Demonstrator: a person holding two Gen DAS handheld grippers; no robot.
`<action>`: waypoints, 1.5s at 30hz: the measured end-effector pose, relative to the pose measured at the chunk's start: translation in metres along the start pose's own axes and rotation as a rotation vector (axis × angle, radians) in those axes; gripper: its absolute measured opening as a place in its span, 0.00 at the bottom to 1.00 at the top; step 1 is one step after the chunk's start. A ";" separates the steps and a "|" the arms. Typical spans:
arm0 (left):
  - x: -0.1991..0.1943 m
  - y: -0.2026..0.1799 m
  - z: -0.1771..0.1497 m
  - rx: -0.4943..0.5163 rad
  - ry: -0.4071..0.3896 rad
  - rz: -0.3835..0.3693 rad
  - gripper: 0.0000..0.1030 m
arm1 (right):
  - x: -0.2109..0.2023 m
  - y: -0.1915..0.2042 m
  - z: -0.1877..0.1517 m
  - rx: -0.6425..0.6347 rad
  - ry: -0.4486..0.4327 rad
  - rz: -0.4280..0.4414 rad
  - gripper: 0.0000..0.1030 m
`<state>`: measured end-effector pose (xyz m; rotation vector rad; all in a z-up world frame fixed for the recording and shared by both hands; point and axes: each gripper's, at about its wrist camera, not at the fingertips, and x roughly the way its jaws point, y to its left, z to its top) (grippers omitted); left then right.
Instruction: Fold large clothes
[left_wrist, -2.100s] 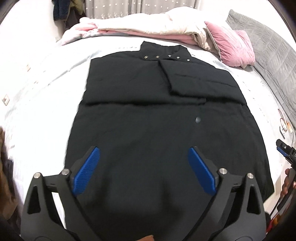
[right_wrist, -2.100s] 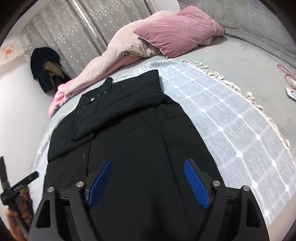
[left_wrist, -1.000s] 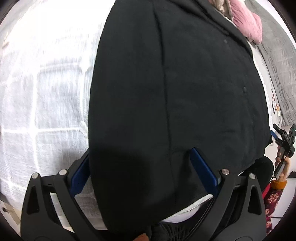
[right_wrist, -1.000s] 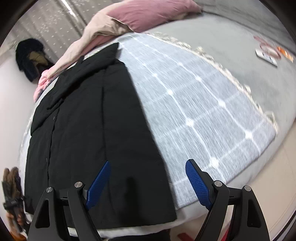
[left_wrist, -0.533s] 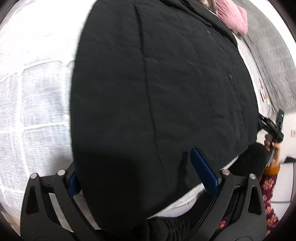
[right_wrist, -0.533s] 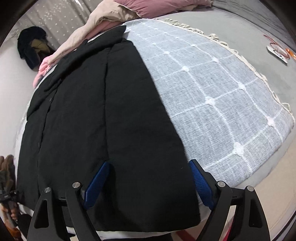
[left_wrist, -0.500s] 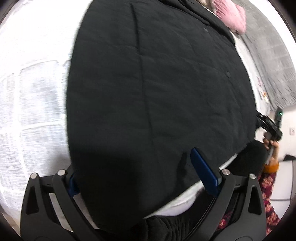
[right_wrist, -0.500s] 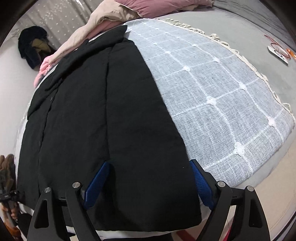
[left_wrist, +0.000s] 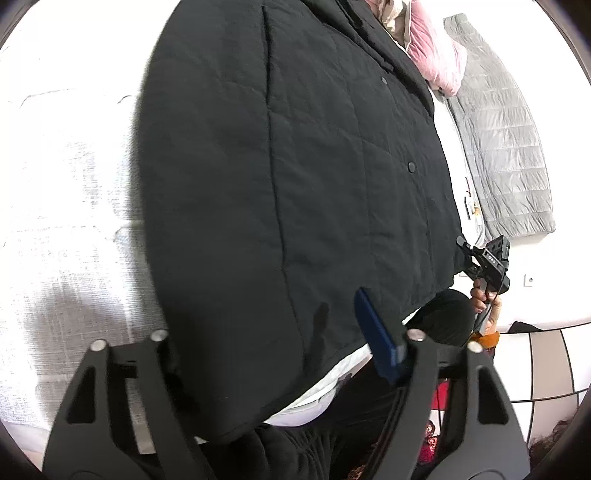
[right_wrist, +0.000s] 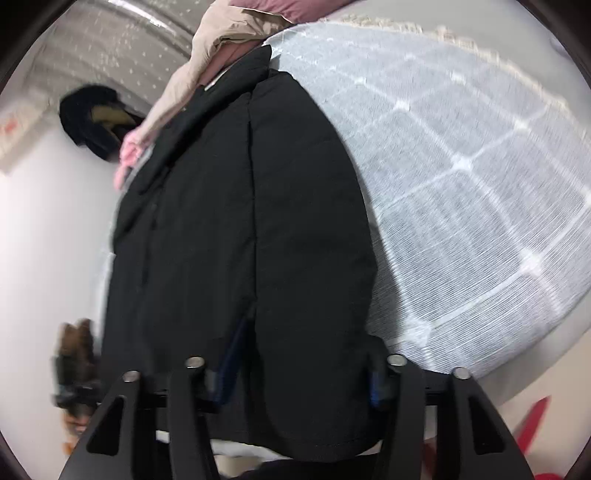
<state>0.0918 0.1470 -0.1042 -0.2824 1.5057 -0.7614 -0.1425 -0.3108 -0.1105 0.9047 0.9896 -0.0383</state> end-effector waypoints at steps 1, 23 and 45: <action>0.002 0.000 0.000 0.004 0.004 0.014 0.66 | 0.003 -0.002 0.000 0.021 0.010 0.035 0.39; -0.098 -0.067 -0.013 0.035 -0.384 -0.230 0.11 | -0.075 0.064 0.004 -0.041 -0.230 0.444 0.17; -0.216 -0.114 -0.065 0.230 -0.694 -0.396 0.11 | -0.231 0.102 -0.025 -0.176 -0.571 0.594 0.17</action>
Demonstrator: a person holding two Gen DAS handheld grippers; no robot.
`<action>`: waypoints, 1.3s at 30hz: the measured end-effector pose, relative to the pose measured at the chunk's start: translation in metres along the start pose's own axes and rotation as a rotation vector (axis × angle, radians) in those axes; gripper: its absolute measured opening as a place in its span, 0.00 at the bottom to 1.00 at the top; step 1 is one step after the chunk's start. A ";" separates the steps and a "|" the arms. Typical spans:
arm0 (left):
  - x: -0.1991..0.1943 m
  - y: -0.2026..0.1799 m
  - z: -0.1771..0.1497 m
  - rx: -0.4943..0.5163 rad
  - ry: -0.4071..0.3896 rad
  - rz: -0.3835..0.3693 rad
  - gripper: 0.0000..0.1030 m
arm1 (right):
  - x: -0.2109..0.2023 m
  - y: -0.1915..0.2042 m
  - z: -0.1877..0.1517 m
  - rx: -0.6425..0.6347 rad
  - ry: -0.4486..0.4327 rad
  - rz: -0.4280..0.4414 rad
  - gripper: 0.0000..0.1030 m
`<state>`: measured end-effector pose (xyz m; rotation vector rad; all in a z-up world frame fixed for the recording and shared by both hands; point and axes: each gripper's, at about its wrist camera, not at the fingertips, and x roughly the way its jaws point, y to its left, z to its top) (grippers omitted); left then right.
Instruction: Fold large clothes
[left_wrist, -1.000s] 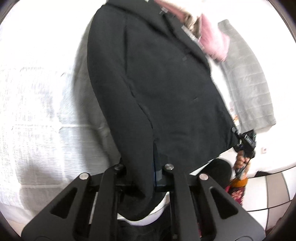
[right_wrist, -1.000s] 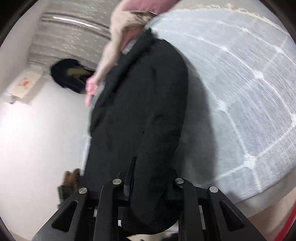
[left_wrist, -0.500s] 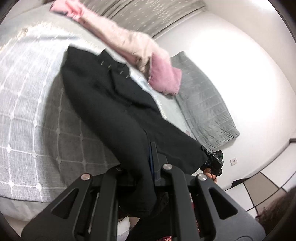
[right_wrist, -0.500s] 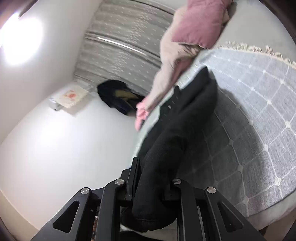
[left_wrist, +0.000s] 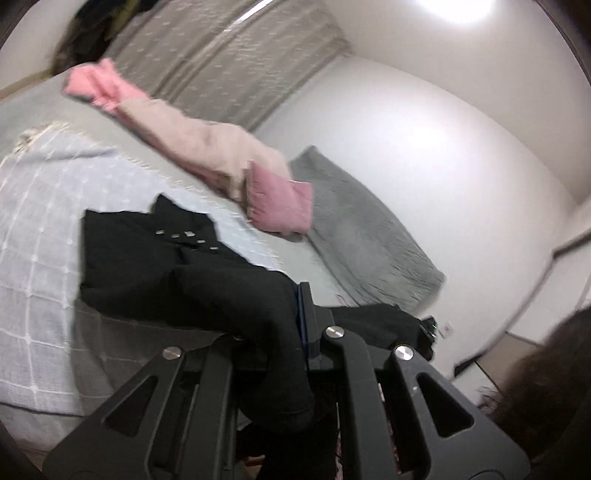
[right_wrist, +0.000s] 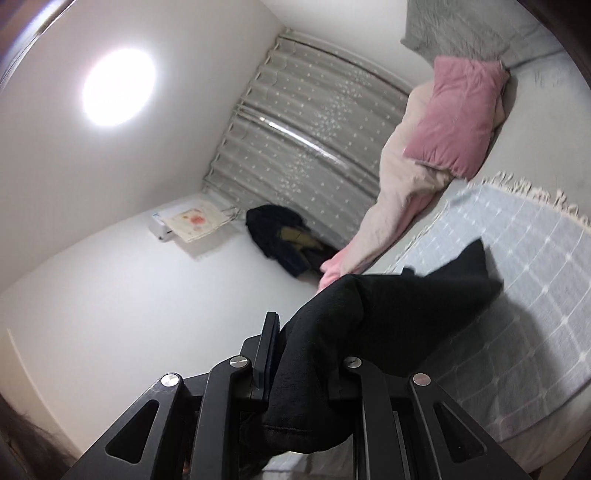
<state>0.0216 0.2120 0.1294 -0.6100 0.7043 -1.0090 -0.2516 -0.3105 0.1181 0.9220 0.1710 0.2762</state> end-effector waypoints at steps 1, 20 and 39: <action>0.007 0.015 0.002 -0.033 -0.002 0.027 0.11 | 0.007 -0.005 0.002 -0.001 0.003 -0.030 0.17; 0.213 0.222 0.050 -0.214 0.049 0.502 0.17 | 0.255 -0.181 0.024 0.140 0.159 -0.555 0.19; 0.186 0.179 0.046 -0.011 -0.032 0.588 0.90 | 0.238 -0.171 0.021 -0.032 0.146 -0.581 0.73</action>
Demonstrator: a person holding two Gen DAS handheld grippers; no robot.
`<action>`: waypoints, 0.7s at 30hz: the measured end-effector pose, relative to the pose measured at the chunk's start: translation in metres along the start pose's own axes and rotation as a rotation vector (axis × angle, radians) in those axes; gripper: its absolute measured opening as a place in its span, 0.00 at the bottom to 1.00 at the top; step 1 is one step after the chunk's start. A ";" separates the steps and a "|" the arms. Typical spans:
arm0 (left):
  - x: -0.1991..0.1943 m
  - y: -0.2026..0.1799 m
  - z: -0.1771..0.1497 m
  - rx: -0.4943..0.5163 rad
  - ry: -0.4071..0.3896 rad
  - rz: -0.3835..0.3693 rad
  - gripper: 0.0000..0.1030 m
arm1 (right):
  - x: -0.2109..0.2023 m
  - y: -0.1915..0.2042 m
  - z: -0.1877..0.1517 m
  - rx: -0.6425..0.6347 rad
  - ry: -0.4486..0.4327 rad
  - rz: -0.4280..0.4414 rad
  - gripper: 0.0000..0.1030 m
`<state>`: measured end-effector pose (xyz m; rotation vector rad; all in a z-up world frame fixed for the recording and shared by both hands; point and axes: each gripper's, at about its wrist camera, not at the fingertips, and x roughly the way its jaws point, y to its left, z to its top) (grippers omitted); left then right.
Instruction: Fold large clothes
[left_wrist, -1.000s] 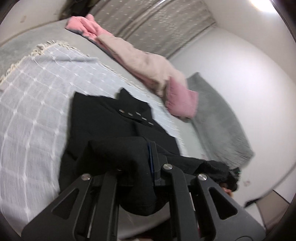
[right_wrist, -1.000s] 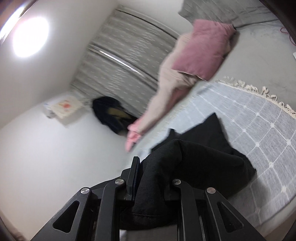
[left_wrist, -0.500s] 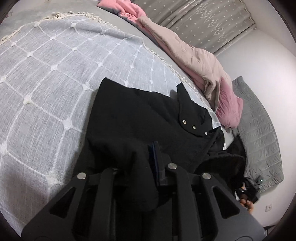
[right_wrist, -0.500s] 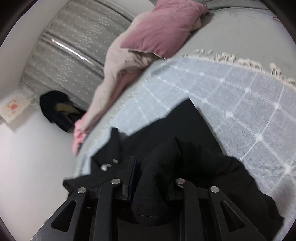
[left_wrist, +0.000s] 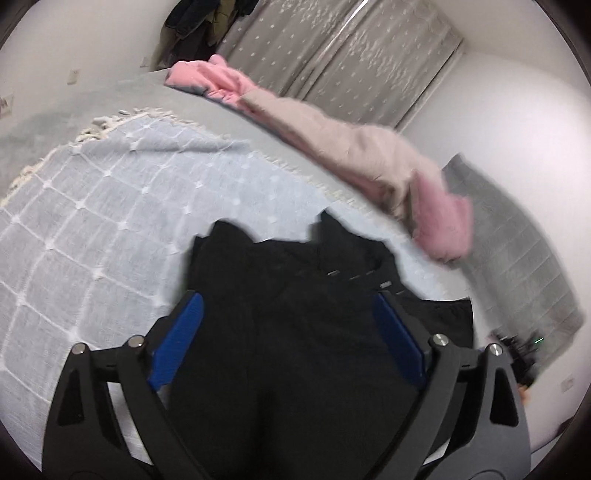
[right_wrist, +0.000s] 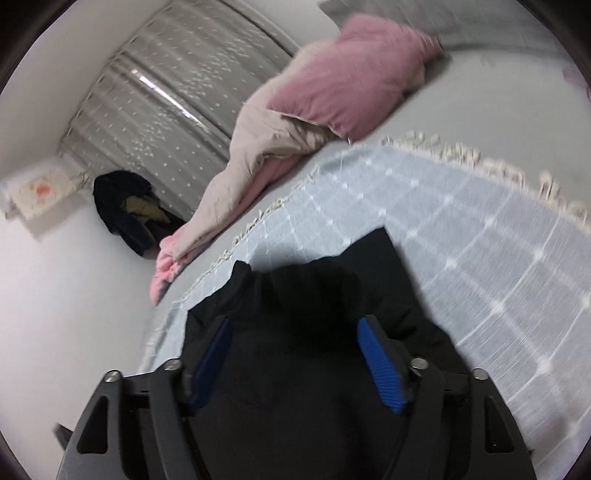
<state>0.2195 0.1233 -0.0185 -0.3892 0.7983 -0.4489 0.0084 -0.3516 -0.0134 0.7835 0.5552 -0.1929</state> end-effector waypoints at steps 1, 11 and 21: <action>0.008 0.003 -0.001 0.014 0.018 0.033 0.90 | 0.003 -0.001 0.000 -0.007 0.000 -0.025 0.73; 0.050 0.015 -0.014 0.043 0.076 0.168 0.56 | 0.052 -0.019 -0.007 -0.122 0.017 -0.243 0.46; 0.013 -0.045 0.018 0.196 -0.190 0.220 0.07 | 0.013 0.008 0.012 -0.144 -0.174 -0.193 0.00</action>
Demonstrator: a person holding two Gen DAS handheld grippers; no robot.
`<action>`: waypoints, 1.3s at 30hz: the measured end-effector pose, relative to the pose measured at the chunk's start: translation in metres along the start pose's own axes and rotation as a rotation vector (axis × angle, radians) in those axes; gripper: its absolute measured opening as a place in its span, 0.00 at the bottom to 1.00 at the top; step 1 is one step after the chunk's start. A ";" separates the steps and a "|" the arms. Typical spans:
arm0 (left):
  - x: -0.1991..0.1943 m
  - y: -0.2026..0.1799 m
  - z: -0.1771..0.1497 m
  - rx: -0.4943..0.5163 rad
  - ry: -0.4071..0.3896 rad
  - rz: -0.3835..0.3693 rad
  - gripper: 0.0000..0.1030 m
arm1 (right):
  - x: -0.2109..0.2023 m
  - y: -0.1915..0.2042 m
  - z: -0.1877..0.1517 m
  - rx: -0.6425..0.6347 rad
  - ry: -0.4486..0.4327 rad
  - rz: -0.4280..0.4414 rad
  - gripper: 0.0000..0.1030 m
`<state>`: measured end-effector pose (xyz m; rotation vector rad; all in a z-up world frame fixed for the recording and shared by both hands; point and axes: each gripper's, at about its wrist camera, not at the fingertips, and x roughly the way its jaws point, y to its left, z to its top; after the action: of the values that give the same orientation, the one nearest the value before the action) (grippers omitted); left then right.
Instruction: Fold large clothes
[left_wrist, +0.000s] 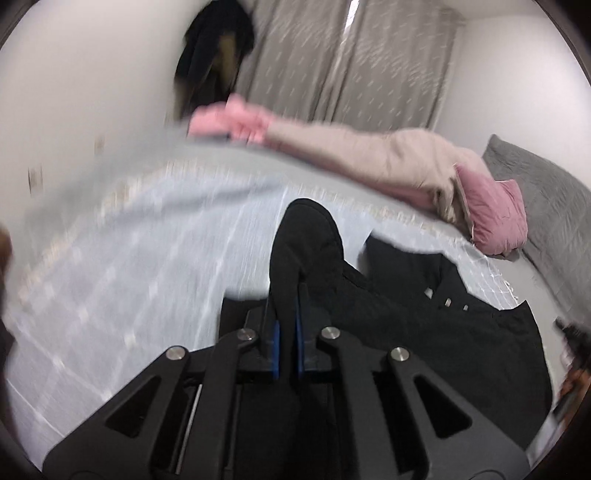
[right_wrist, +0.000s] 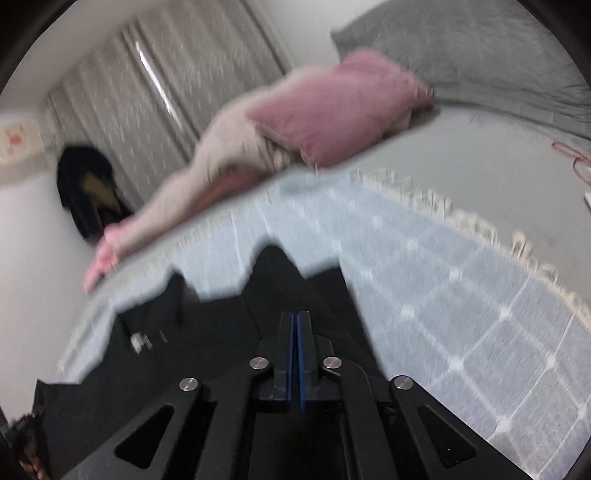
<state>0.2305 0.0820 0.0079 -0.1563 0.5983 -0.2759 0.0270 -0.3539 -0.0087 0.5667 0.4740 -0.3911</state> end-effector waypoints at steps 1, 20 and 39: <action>-0.005 -0.009 0.008 0.025 -0.041 0.004 0.07 | -0.007 0.006 0.010 -0.017 -0.035 0.003 0.00; 0.047 0.018 -0.020 -0.115 0.137 0.052 0.07 | 0.057 -0.004 -0.013 -0.086 0.263 0.007 0.08; 0.178 -0.002 0.028 0.060 0.161 0.237 0.07 | 0.158 0.042 0.036 -0.187 0.111 -0.138 0.07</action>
<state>0.3870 0.0284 -0.0632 -0.0041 0.7608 -0.0770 0.1881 -0.3773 -0.0468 0.3769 0.6519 -0.4432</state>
